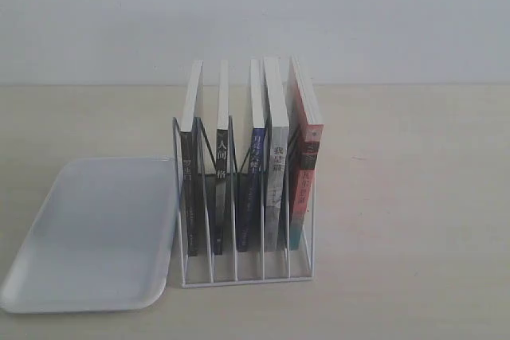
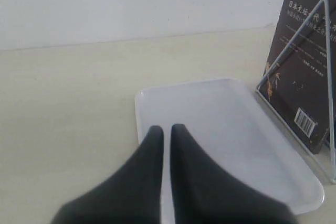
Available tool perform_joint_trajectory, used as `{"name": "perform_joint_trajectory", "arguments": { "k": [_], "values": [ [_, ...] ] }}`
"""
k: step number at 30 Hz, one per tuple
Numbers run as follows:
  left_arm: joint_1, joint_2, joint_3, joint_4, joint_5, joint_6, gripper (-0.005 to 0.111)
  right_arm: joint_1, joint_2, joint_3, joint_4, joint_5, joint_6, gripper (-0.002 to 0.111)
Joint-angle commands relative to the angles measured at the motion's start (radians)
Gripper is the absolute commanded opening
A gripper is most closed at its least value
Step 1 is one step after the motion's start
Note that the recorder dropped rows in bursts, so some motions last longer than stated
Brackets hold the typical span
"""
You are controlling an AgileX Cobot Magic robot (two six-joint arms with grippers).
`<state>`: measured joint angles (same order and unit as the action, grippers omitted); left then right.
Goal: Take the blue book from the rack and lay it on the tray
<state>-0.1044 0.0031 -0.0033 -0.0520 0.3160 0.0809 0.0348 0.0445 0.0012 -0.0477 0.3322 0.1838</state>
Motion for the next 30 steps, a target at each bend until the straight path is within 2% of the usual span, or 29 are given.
{"name": "perform_joint_trajectory", "arguments": {
  "k": [1,19,25,30],
  "values": [
    [0.004,-0.003,0.003,0.001,-0.002,-0.007,0.005,-0.004,-0.002,-0.001,-0.009,-0.010,-0.006,0.000],
    [0.004,-0.003,0.003,0.001,-0.002,-0.007,0.005,-0.004,-0.002,-0.001,-0.009,-0.033,-0.006,0.000],
    [0.004,-0.003,0.003,0.001,-0.002,-0.007,0.005,-0.004,-0.002,-0.001,-0.009,-0.281,-0.006,0.000],
    [0.004,-0.003,0.003,0.001,-0.002,-0.007,0.005,-0.004,-0.002,-0.001,-0.009,-0.628,-0.010,0.000]
  ]
}}
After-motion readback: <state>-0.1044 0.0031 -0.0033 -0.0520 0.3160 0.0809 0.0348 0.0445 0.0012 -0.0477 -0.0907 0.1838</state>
